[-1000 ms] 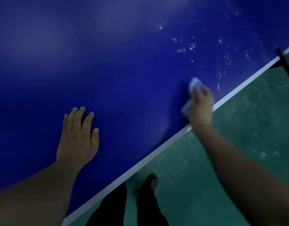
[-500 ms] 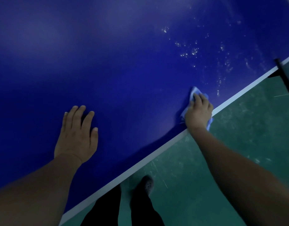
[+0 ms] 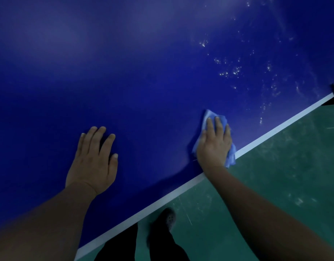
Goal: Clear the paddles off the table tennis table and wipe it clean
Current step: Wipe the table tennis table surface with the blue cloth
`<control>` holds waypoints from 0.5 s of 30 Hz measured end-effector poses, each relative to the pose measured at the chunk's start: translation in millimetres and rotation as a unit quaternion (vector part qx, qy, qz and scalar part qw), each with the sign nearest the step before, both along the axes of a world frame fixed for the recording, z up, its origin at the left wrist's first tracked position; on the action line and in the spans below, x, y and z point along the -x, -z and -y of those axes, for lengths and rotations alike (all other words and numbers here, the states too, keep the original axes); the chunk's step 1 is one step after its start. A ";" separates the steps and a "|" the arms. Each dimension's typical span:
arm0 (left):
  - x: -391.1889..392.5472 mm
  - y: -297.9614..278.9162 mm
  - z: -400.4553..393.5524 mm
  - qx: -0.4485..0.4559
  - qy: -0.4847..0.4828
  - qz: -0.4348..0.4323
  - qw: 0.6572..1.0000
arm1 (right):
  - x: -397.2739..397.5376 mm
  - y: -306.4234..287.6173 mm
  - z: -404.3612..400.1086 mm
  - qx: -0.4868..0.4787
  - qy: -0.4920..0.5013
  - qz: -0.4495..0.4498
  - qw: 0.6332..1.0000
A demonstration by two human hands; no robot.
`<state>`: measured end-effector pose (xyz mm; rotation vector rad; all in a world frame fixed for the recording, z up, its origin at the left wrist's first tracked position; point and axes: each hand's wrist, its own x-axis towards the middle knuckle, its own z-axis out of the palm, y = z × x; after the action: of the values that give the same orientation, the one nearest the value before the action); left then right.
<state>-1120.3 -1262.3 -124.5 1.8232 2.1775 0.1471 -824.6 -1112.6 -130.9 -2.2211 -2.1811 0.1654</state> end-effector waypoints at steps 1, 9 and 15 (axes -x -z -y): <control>0.1 -0.1 0.1 0.001 0.001 -0.002 1.000 | 15.2 -0.5 7.6 0.007 -0.053 -0.001 0.999; -1.1 -1.2 0.1 0.006 -0.006 -0.002 1.000 | 144.9 -3.3 -7.7 0.031 -0.206 -0.059 0.976; -0.4 1.2 0.1 0.003 0.000 -0.004 1.000 | 13.0 0.4 -39.1 0.052 0.002 0.013 0.999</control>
<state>-1119.9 -1262.4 -125.6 1.8241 2.1801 0.1342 -837.5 -1073.4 -131.4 -2.2944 -2.2301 0.2559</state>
